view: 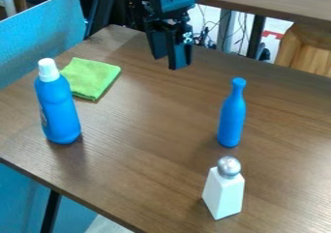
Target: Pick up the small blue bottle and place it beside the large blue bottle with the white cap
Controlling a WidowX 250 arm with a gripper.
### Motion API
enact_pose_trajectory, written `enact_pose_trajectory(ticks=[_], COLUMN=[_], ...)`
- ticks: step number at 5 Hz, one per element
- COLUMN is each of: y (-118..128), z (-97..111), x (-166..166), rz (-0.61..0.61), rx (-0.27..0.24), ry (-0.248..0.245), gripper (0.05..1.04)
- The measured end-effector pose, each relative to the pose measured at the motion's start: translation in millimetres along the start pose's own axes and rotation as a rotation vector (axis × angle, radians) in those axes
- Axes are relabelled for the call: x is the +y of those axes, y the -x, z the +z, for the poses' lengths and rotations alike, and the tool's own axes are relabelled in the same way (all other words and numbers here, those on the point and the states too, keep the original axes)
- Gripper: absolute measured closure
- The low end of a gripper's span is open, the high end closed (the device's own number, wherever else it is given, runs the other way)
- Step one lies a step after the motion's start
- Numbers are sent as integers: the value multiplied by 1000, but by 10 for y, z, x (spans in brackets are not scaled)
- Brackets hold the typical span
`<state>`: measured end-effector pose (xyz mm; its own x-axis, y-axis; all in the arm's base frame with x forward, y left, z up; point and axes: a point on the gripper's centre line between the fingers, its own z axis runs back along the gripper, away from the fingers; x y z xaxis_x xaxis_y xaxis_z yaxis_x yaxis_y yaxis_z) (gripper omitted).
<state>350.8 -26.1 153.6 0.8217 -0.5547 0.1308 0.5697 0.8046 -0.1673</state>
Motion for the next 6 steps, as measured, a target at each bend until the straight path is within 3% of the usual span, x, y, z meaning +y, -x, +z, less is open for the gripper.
enact_pose_trajectory(ticks=[1,3,4,6], y=[24,-346,-500,-657], z=[-110,46,39,-186], x=[14,-279,-334,-369], rz=[6,-56,-35,48], rx=[33,91,117,178], ry=[19,-78,-98,-95], gripper=[74,74,74,74])
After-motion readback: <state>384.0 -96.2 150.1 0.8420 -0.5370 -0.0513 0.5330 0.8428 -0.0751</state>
